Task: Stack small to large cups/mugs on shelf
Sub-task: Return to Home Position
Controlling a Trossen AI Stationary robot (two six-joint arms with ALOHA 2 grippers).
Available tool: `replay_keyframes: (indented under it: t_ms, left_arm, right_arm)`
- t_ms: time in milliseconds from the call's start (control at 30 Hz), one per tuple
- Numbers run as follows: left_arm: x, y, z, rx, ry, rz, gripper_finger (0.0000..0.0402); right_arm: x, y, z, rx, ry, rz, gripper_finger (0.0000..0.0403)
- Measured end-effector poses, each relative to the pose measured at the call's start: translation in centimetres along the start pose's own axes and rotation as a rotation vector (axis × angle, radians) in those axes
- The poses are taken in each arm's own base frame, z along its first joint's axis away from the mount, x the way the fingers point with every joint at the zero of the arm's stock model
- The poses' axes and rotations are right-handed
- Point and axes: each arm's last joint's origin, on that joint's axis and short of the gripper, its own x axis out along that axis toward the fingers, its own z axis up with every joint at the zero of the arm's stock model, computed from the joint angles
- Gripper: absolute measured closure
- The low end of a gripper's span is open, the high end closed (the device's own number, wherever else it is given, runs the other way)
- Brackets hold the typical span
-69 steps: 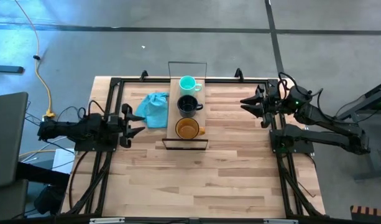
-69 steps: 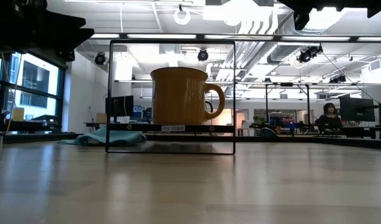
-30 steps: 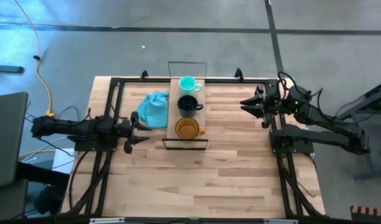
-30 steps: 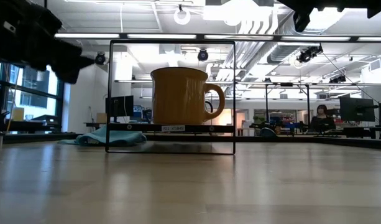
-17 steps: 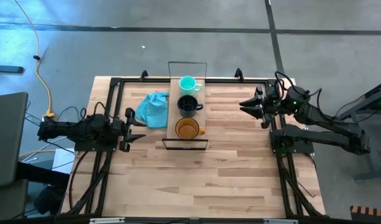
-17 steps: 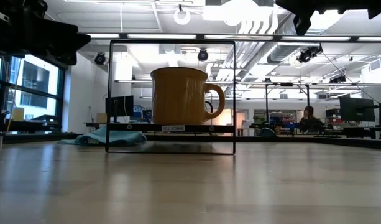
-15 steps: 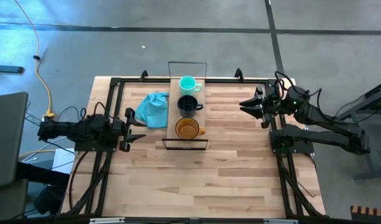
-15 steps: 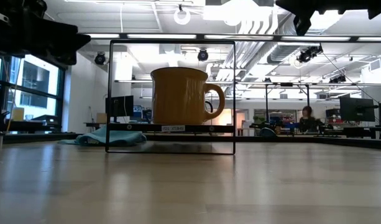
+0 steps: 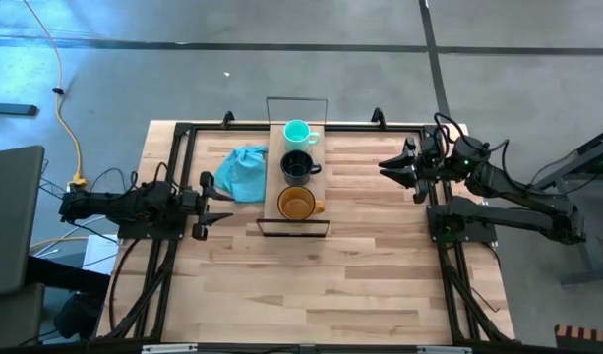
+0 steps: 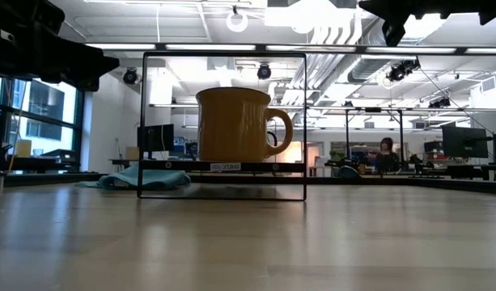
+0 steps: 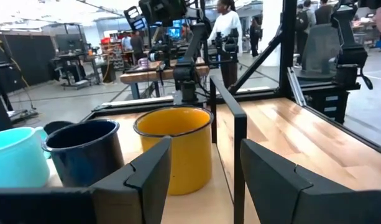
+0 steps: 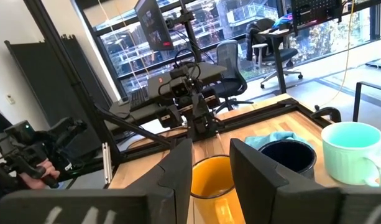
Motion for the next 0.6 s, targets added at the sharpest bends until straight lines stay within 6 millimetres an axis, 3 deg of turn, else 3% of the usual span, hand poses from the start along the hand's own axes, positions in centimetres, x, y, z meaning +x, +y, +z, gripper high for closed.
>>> replay_keyframes:
  t_ms: [600]
  left_arm:
    - [0.00,-0.01,0.00,-0.007,-0.001,-0.004,0.0220]
  right_arm:
    - [-0.02,-0.12,-0.38,-0.046,0.037,-0.013,0.0304]
